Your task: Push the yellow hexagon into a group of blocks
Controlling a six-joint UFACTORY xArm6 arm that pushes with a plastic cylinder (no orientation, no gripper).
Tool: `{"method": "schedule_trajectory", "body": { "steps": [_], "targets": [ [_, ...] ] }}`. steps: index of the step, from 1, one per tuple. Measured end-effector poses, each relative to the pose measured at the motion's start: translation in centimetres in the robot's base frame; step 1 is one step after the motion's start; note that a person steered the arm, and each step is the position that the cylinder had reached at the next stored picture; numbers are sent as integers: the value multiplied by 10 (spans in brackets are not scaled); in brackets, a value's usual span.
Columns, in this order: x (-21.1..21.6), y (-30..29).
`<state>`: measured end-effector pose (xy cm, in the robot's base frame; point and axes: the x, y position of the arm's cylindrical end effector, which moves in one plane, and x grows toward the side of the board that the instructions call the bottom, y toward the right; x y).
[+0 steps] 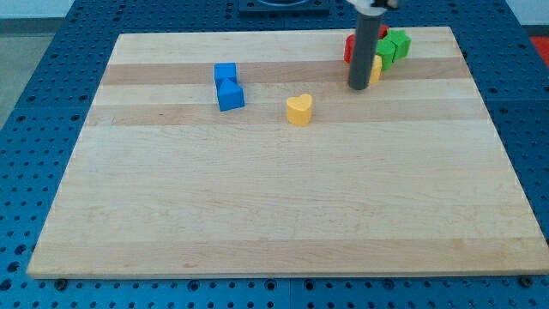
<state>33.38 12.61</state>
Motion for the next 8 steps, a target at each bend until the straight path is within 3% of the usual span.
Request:
{"method": "schedule_trajectory", "body": {
  "steps": [1, 2, 3, 5, 6, 8],
  "targets": [
    [78, -8],
    [91, -62],
    [72, -62],
    [99, -111],
    [87, -118],
    [50, -75]
  ]
}}
